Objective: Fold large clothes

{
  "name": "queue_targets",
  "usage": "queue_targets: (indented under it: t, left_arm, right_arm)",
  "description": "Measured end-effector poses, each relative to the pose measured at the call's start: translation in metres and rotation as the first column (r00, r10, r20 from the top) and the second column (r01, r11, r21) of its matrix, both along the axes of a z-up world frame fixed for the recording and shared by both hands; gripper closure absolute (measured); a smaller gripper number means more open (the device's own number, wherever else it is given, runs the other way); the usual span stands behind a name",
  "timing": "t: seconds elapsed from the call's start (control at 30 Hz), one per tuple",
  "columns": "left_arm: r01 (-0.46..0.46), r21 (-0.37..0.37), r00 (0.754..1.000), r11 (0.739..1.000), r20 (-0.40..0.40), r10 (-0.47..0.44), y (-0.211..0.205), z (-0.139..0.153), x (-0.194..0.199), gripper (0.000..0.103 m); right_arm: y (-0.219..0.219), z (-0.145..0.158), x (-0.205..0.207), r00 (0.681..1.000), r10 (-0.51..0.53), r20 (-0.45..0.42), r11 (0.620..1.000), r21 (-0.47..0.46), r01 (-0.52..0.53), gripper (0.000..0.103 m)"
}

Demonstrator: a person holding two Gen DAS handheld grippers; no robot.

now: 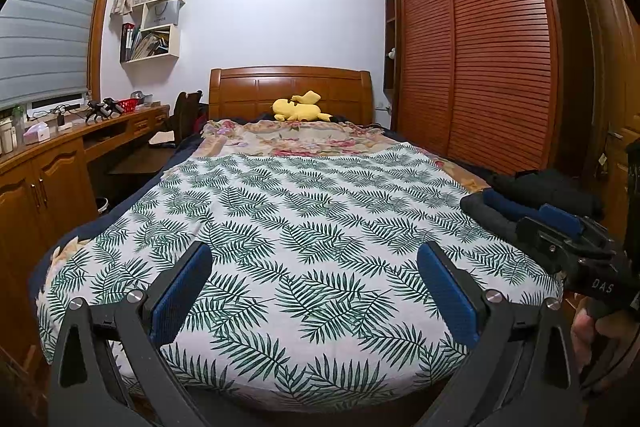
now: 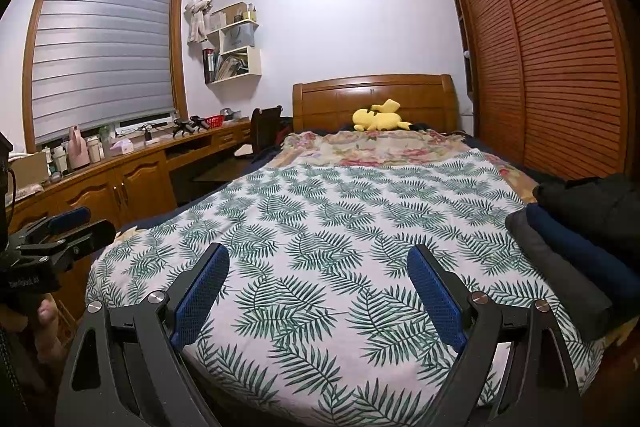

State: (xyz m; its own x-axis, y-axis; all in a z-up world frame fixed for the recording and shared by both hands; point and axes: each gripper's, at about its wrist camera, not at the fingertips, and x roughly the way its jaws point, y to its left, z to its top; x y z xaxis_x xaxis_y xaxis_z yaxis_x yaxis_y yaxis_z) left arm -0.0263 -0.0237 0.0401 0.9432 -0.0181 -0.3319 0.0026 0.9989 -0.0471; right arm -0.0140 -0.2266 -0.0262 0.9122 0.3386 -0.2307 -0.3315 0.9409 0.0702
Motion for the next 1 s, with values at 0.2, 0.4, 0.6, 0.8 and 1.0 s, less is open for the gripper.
queue_targets:
  t: [0.2,0.4,0.6,0.8,1.0]
  left_arm:
    - [0.011,0.004,1.0,1.0,0.005,-0.011,-0.0009,0.003,-0.0028,0.001]
    - [0.016,0.012,1.0,1.0,0.007,-0.016,-0.003,0.0045,-0.0042,0.001]
    - [0.015,0.012,1.0,1.0,0.008,-0.015,-0.0045,0.0048,-0.0045,0.001]
    - [0.016,0.013,1.0,1.0,0.008,-0.016,-0.0054,0.0049,-0.0051,0.001]
    - [0.018,0.007,1.0,1.0,0.002,-0.018,-0.0047,0.0052,-0.0043,0.001]
  right_arm:
    - [0.0006,-0.0022,0.0016,1.0,-0.004,-0.005,1.0,0.004,0.004,0.012]
    - [0.0008,-0.0026,0.0025,1.0,-0.006,-0.008,1.0,0.009,0.006,0.012]
    - [-0.0003,-0.0036,0.003,1.0,-0.006,-0.011,1.0,0.014,0.007,0.012]
    - [0.0,-0.0035,0.0032,1.0,-0.006,-0.012,1.0,0.014,0.006,0.012]
    - [0.001,-0.0045,0.0038,1.0,-0.009,-0.015,1.0,0.018,0.01,0.012]
